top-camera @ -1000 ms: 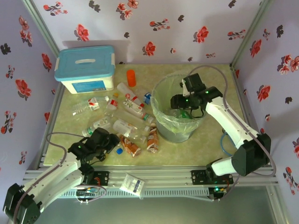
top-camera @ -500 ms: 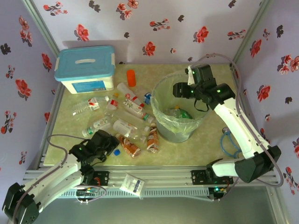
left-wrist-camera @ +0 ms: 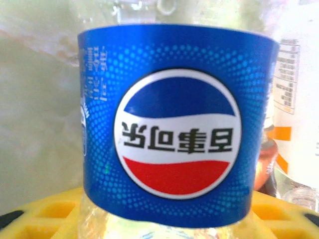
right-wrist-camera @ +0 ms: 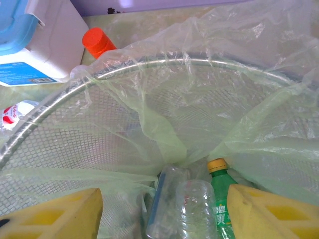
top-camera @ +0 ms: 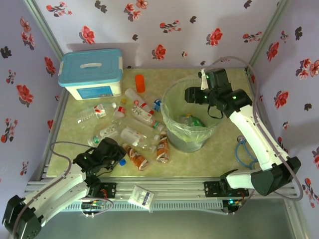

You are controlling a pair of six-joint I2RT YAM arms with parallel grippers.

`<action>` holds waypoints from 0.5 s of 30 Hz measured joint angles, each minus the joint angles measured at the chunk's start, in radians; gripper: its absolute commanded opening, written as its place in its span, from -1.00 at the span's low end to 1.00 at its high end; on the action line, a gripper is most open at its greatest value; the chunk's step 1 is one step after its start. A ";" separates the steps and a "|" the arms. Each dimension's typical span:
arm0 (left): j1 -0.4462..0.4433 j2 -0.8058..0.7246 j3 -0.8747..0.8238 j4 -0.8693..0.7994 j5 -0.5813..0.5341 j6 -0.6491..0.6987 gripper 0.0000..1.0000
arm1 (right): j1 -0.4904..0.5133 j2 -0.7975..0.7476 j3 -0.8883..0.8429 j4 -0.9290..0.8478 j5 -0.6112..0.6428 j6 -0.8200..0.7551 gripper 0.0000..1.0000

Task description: Put the plastic bottles in the bin

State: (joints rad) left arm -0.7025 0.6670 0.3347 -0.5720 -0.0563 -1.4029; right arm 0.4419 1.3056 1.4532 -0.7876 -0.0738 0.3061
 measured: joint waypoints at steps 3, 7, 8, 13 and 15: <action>0.000 -0.002 0.061 -0.018 -0.013 0.034 -0.09 | -0.006 -0.022 0.005 0.009 0.000 0.000 0.37; 0.000 0.000 0.132 -0.036 -0.035 0.091 -0.22 | -0.010 -0.034 0.037 0.020 -0.006 0.000 0.40; 0.000 0.005 0.153 -0.040 -0.043 0.110 -0.25 | -0.010 -0.034 0.047 0.024 -0.013 0.001 0.41; 0.000 0.079 0.270 -0.035 -0.079 0.235 -0.34 | -0.010 -0.037 0.079 0.042 -0.078 0.001 0.46; 0.001 0.133 0.319 -0.018 -0.088 0.298 -0.43 | -0.010 -0.037 0.089 0.057 -0.110 0.003 0.49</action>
State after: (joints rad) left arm -0.7017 0.8001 0.6533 -0.5900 -0.1440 -1.1046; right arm 0.4324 1.2686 1.5421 -0.7303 -0.1841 0.3088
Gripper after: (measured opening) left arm 0.528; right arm 0.733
